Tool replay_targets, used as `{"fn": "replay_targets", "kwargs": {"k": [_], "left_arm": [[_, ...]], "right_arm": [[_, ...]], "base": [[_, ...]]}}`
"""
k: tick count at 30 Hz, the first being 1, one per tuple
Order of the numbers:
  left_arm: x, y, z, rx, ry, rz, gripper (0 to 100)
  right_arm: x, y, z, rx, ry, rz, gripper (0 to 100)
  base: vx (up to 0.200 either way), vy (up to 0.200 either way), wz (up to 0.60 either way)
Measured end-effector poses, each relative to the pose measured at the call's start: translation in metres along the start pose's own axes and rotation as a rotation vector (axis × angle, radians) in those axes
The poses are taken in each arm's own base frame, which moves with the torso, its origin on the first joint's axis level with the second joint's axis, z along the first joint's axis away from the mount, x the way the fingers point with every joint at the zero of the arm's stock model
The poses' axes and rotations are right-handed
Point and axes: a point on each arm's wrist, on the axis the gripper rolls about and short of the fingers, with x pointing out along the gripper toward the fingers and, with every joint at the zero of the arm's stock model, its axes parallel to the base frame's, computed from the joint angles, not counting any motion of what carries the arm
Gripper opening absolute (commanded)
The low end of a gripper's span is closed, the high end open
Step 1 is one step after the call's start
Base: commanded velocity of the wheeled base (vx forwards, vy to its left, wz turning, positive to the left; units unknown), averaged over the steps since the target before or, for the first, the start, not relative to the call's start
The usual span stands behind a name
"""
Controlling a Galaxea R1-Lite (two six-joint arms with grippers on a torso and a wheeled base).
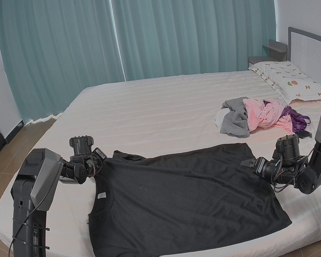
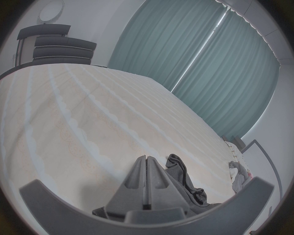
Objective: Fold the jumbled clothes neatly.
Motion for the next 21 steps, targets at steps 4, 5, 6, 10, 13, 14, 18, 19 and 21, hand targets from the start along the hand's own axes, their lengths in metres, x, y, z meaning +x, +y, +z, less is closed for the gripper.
{"fn": "replay_targets", "kwargs": {"k": [4, 5, 6, 10, 13, 14, 18, 19, 21], "left_arm": [[-0.001, -0.001, 0.002, -0.002, -0.011, 0.003, 0], [-0.001, -0.001, 0.002, -0.002, -0.012, 0.004, 0], [-0.001, -0.002, 0.003, -0.002, -0.013, 0.005, 0], [-0.002, -0.002, 0.003, -0.003, -0.017, 0.011, 0], [-0.003, -0.003, 0.003, -0.006, -0.02, 0.016, 0], [-0.003, -0.003, 0.003, -0.009, -0.021, 0.018, 0], [-0.005, -0.003, 0.004, -0.024, -0.02, 0.024, 0], [-0.005, -0.003, 0.004, -0.027, -0.019, 0.027, 0], [-0.006, -0.004, 0.004, -0.032, -0.016, 0.031, 0]], "right_arm": [[0.016, 0.004, 0.012, -0.011, -0.017, 0.002, 100], [0.02, 0.005, 0.015, -0.014, -0.022, 0.004, 100], [0.025, 0.007, 0.02, -0.015, -0.03, 0.006, 100], [0.046, 0.016, 0.042, -0.019, -0.073, 0.027, 100], [0.061, 0.019, 0.057, -0.017, -0.095, 0.032, 100], [0.067, 0.02, 0.061, -0.017, -0.102, 0.031, 100], [0.087, 0.018, 0.076, -0.009, -0.11, 0.017, 100], [0.092, 0.017, 0.078, -0.006, -0.108, 0.01, 100], [0.1, 0.015, 0.083, -0.002, -0.105, -0.002, 100]], "base": [[0.0, 0.0, 0.0], [0.0, 0.0, 0.0], [0.0, 0.0, 0.0], [0.0, 0.0, 0.0], [0.0, 0.0, 0.0], [0.0, 0.0, 0.0], [0.0, 0.0, 0.0], [0.0, 0.0, 0.0], [0.0, 0.0, 0.0]]}}
